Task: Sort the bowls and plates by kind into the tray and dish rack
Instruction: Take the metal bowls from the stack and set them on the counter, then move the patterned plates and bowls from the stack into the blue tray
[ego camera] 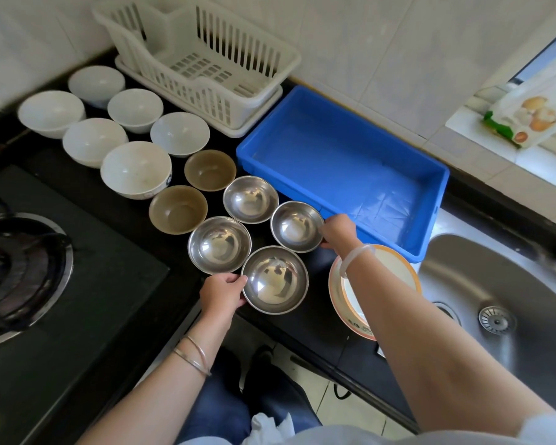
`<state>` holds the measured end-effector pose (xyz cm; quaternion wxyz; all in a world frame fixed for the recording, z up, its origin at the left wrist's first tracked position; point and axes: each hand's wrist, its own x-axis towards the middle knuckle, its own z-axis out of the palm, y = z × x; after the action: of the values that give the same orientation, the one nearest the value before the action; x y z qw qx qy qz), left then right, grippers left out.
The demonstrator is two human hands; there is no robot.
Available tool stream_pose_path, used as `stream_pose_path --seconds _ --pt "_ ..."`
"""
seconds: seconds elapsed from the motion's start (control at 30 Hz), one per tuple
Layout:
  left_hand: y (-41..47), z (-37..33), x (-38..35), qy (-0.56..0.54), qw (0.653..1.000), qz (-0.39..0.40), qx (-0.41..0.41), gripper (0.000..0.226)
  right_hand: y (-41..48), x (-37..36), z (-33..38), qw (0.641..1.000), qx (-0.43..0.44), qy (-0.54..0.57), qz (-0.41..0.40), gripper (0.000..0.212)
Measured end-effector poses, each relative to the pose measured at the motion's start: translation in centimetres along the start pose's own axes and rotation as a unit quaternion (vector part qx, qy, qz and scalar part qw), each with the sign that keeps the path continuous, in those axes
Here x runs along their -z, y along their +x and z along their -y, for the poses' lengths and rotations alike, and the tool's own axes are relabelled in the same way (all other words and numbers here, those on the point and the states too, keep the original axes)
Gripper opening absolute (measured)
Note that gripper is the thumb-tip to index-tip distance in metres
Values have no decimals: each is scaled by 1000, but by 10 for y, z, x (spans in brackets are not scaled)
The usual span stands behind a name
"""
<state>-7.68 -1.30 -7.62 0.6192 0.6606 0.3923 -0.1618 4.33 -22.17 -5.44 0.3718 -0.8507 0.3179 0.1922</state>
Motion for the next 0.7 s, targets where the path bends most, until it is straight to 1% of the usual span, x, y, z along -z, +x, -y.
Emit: stream_pose_path --seconds 0.2,0.27,0.33,0.4,0.43,0.47,0.53,0.6,0.63,0.7 --pt "1 -1 1 5 1000 -5 -3 5 -5 0 0 1000 1 14 3 18" --pt "0 -2 2 21 1000 -1 -8 10 -12 2 2 1000 12 -6 8 14" --pt "0 -5 4 47 999 12 -22 15 -20 6 5 998 33 -49 -3 12" --pt "-2 -13 9 95 994 27 -46 17 -31 11 6 995 61 -74 -33 16" --pt "-3 -18 12 136 988 34 -68 16 -37 14 6 993 79 -74 -50 15" --pt "-6 -24 14 189 976 39 -99 12 -44 18 4 991 96 -69 -70 20" --pt "-12 -37 14 279 947 26 -159 16 -58 27 -5 984 117 -72 -113 33" --pt "-20 -51 8 305 929 13 -209 19 -68 38 -22 976 137 -69 -156 33" --pt "-25 -57 1 306 924 21 -228 21 -72 45 -33 972 140 -64 -178 32" --pt "-35 -66 -18 301 917 61 -252 23 -79 58 -57 962 139 -76 -223 32"
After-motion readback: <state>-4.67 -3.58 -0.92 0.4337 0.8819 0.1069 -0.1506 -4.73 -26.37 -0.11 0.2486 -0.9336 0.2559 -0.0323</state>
